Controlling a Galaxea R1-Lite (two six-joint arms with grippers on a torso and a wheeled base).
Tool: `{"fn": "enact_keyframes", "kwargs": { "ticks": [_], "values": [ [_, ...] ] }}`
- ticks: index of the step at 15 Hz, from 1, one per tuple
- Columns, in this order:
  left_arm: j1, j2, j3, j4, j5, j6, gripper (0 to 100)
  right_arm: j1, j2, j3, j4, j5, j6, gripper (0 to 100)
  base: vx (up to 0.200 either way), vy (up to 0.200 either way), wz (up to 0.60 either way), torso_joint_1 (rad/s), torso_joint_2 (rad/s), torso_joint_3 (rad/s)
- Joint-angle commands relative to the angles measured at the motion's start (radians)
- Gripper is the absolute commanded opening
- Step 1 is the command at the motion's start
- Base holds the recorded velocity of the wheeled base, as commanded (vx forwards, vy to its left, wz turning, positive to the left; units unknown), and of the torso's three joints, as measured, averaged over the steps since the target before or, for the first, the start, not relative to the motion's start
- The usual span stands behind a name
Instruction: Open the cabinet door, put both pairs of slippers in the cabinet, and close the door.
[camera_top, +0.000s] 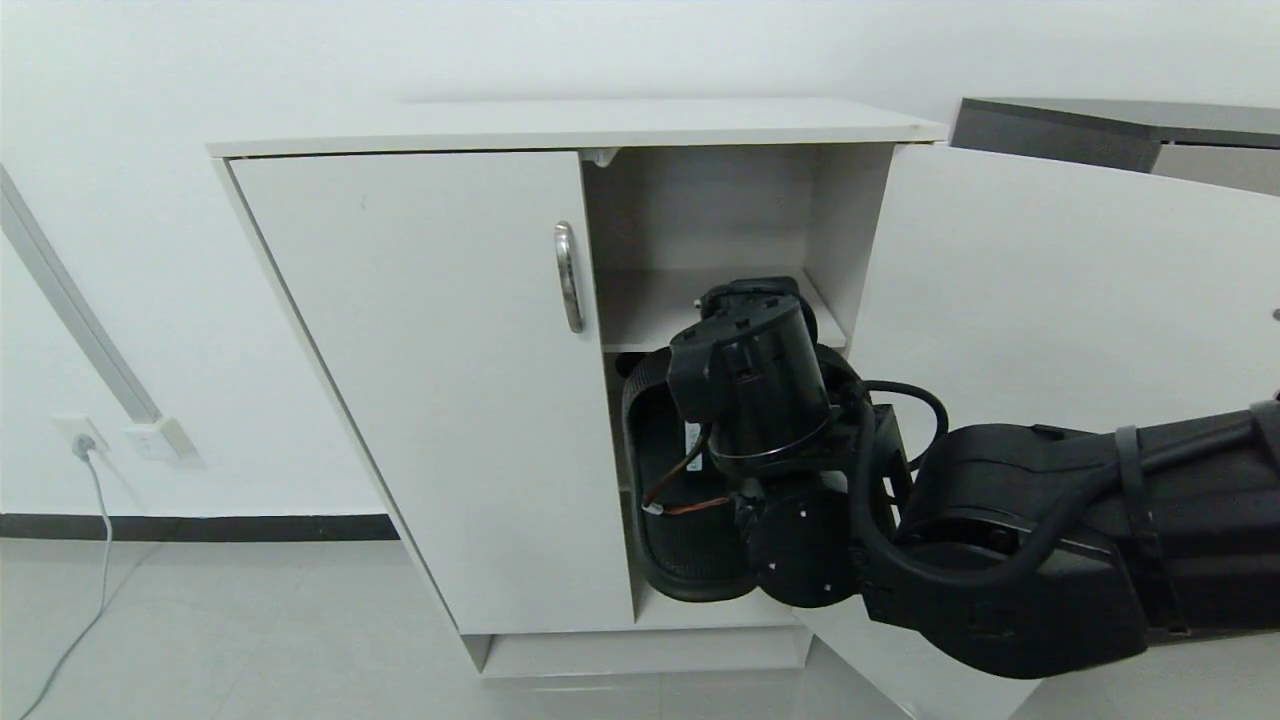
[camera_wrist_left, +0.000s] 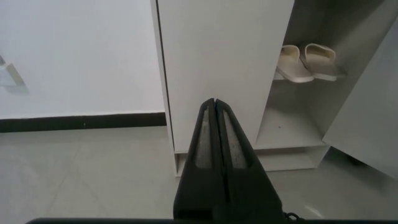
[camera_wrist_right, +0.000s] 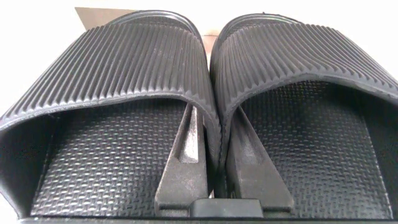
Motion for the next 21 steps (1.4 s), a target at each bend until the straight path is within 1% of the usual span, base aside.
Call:
{"fn": "enact_keyframes", "kwargs": {
  "ticks": [1, 5, 10, 18, 21],
  "values": [
    [0.000, 0.001, 0.000, 0.000, 0.000, 0.000, 0, -0.002, -0.003, -0.007, -0.001, 0.000, -0.003, 0, 0.200, 0.000, 0.00, -0.007, 0.00, 0.007],
    [0.000, 0.001, 0.000, 0.000, 0.000, 0.000, 0, -0.006, -0.002, -0.012, -0.003, 0.000, -0.017, 0, 0.200, 0.000, 0.00, 0.004, 0.01, 0.006],
    [0.000, 0.001, 0.000, 0.000, 0.002, 0.000, 0, -0.037, 0.014, -0.016, -0.006, 0.000, -0.022, 0, 0.200, 0.000, 0.00, 0.002, 0.00, 0.001],
    [0.000, 0.001, 0.000, 0.000, 0.002, 0.000, 0, -0.052, 0.044, -0.055, -0.027, 0.017, -0.051, 0, 0.000, 0.000, 0.00, 0.006, 0.00, 0.000],
    [0.000, 0.001, 0.000, 0.000, 0.002, 0.000, 0, -0.074, 0.086, -0.098, -0.026, 0.054, -0.054, 0, 0.000, 0.000, 0.00, 0.000, 0.00, 0.000]
  ]
}}
